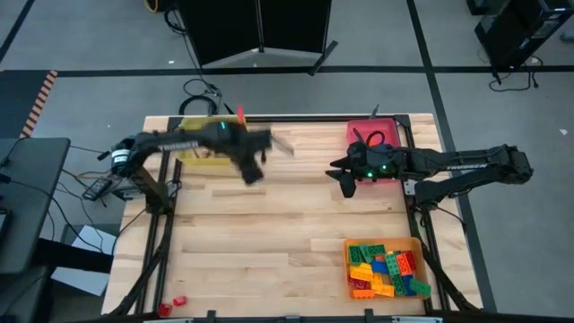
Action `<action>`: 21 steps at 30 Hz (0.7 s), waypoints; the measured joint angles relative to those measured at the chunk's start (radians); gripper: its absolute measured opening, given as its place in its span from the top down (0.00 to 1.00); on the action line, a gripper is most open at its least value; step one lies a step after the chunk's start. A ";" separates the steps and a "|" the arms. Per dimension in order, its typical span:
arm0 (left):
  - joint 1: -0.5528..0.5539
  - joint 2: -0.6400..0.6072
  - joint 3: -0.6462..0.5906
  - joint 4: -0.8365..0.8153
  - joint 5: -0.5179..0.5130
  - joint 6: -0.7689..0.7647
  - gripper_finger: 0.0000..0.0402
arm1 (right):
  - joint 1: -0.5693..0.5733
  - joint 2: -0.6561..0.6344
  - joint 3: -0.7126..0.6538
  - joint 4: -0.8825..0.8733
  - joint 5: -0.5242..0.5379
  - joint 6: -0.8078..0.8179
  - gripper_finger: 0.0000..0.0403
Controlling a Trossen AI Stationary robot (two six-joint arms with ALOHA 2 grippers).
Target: Sort blocks by size
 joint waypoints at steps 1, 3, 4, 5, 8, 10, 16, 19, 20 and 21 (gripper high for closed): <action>0.040 0.000 0.039 0.001 -0.037 0.048 0.71 | -0.004 0.000 0.000 0.011 0.004 0.000 0.50; 0.127 -0.002 0.108 0.009 -0.110 0.151 0.70 | -0.016 0.000 0.000 0.033 0.006 0.015 0.50; 0.173 -0.002 0.130 0.010 -0.133 0.201 0.70 | -0.024 0.000 0.000 0.042 0.007 0.028 0.50; 0.222 -0.002 0.144 0.012 -0.141 0.244 0.70 | -0.032 0.000 0.000 0.051 0.010 0.046 0.50; 0.367 -0.002 0.144 0.023 -0.121 0.324 0.70 | -0.052 0.000 0.000 0.073 0.034 0.104 0.50; 0.458 -0.003 0.112 0.055 -0.087 0.342 0.70 | -0.061 0.000 0.000 0.075 0.045 0.132 0.50; 0.665 -0.002 -0.040 0.209 0.004 0.261 0.71 | -0.073 0.000 0.000 0.077 0.056 0.184 0.51; 0.730 -0.002 -0.094 0.247 0.003 0.198 0.71 | -0.073 0.000 0.000 0.077 0.061 0.191 0.52; 0.747 -0.002 -0.106 0.260 0.004 0.179 0.71 | -0.073 0.000 0.000 0.077 0.066 0.191 0.52; 0.762 -0.002 -0.120 0.270 0.003 0.174 0.71 | -0.073 0.000 0.000 0.077 0.073 0.191 0.52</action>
